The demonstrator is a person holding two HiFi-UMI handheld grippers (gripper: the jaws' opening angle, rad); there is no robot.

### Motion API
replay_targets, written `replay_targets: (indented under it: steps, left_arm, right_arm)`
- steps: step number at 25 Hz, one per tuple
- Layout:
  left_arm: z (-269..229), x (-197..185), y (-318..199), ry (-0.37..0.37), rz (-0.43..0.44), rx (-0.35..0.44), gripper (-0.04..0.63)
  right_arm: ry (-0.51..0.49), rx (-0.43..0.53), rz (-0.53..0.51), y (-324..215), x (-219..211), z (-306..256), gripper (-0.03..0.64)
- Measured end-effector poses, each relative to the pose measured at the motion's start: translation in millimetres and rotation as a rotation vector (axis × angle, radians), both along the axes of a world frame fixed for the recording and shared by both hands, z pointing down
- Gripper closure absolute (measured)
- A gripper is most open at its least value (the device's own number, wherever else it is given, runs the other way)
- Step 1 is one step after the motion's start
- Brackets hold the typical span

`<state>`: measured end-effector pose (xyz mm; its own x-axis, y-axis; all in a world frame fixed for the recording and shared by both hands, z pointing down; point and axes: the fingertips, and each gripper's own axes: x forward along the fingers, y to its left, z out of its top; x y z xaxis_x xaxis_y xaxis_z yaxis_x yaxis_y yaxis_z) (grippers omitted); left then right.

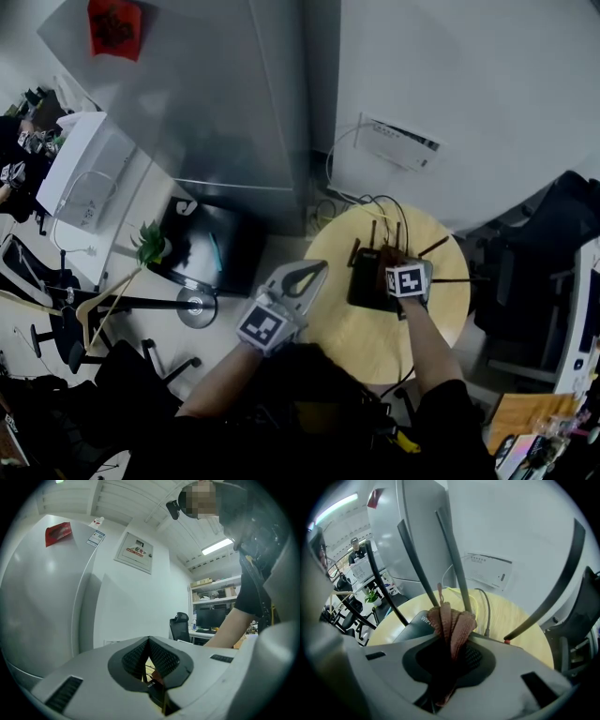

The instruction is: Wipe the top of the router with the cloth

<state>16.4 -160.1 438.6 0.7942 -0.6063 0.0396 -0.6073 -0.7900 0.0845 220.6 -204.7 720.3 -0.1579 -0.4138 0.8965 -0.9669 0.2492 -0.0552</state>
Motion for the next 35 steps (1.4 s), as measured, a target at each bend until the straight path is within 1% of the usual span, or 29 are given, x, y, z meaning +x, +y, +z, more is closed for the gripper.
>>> replay_targets:
  steps: [3, 10, 16, 23, 29, 35]
  left_arm:
    - [0.3, 4.5, 1.6, -0.006, 0.008, 0.004, 0.603]
    - [-0.6, 12.5, 1.6, 0.005, 0.012, -0.003, 0.604]
    - [-0.6, 27.8, 4.7, 0.018, 0.036, -0.005, 0.604]
    - [2.2, 36.9, 7.3, 0.013, 0.046, -0.018, 0.604]
    - [2.1, 37.9, 8.2, 0.013, 0.043, -0.018, 0.603]
    - [2.4, 31.3, 8.6, 0.001, 0.026, -0.022, 0.603]
  right_arm:
    - [-0.001, 0.008, 0.009, 0.8, 10.6, 0.4, 0.549]
    - [0.039, 0.008, -0.003, 6.9, 33.5, -0.7, 0.549]
    - [0.040, 0.015, 0.043, 12.2, 59.6, 0.9, 0.549]
    - [0.047, 0.013, 0.107, 21.5, 102.8, -0.2, 0.549]
    - [0.071, 0.005, 0.099, 29.4, 123.8, 1.2, 0.549]
    - [0.072, 0.013, 0.144, 33.4, 145.4, -0.4, 0.549]
